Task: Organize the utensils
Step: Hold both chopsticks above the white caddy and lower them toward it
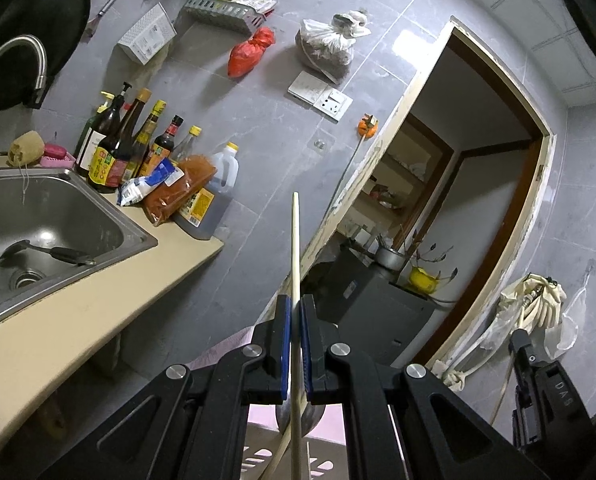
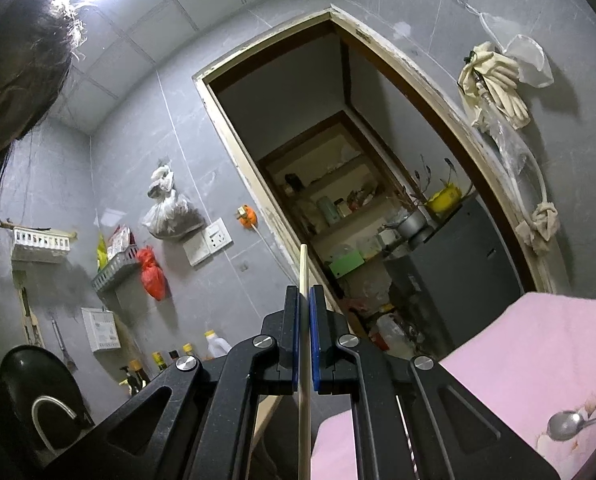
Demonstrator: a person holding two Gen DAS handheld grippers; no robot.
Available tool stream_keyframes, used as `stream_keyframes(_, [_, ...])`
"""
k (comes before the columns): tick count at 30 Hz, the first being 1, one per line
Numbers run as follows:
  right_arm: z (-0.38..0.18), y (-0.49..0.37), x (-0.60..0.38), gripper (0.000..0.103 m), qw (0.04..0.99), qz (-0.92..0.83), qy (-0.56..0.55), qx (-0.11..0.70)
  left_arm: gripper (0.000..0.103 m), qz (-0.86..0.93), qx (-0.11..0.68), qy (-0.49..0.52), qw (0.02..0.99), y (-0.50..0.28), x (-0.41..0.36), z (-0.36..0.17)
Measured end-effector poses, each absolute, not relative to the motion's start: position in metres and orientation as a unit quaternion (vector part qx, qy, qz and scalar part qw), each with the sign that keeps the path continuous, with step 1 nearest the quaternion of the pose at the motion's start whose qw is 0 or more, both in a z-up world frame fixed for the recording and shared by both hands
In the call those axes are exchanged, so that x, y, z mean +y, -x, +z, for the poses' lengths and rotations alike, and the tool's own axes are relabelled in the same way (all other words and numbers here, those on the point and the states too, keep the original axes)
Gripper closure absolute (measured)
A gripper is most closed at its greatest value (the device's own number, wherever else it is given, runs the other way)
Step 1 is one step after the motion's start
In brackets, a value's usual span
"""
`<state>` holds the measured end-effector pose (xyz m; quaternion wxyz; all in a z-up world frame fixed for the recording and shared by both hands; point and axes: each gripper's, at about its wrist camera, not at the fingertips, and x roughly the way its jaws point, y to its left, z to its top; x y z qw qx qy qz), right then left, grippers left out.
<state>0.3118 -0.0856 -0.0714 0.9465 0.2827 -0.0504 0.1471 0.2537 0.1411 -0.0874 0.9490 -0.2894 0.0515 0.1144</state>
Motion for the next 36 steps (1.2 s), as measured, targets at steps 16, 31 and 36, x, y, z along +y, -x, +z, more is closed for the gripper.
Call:
stream_keyframes(16, [-0.077,-0.309,-0.083,0.098,0.960,0.118,-0.250,-0.050,0.098,0.110,0.060,0.276,0.953,-0.254,0.138,-0.090])
stream_keyframes(31, [-0.092,-0.310,-0.087,0.098,0.962,0.129,-0.241,-0.010,0.098,0.112,0.033,0.286,0.951,-0.254,0.142,-0.094])
stream_keyframes(36, [-0.092,-0.310,-0.090,0.098,0.963,0.141,-0.229,0.005,0.098,0.112,0.035,0.261,0.958,-0.256,0.132,-0.096])
